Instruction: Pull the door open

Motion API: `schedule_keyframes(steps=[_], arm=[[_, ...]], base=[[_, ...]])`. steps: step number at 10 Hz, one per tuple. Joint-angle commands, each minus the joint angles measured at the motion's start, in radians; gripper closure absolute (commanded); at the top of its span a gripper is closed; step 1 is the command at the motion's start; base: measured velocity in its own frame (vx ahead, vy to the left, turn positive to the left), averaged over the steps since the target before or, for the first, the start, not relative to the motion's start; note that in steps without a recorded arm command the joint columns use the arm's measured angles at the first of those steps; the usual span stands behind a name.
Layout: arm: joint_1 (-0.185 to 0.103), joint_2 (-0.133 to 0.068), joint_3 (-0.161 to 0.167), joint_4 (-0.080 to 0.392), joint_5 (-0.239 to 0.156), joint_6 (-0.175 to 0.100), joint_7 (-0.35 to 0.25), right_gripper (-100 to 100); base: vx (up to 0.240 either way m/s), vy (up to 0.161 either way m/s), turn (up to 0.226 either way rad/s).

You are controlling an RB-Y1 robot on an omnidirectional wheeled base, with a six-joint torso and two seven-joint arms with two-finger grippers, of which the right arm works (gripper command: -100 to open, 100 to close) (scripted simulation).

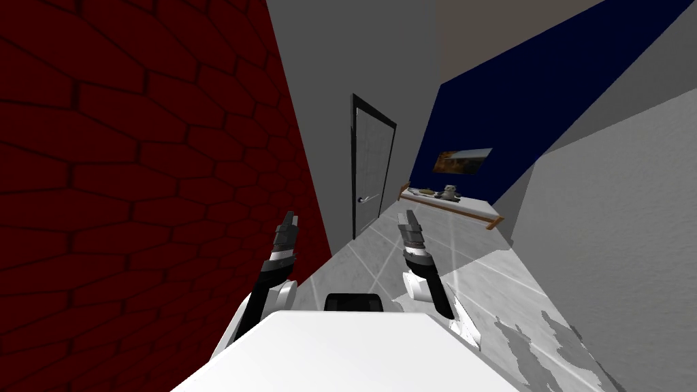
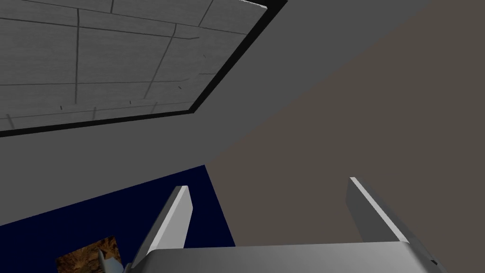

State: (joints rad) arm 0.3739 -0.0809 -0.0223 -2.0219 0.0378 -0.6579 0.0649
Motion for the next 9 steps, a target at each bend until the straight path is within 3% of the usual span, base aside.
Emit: schedule_keyframes(steps=[1, 9], arm=[[-0.013, -0.013, 0.004, 0.039, -0.004, -0.004, -0.014, -100], [-0.098, -0.073, 0.031, 0.262, -0.017, -0.023, -0.074, -100]], base=[[0.08, -0.072, 0.127], [0.082, -0.067, 0.13]])
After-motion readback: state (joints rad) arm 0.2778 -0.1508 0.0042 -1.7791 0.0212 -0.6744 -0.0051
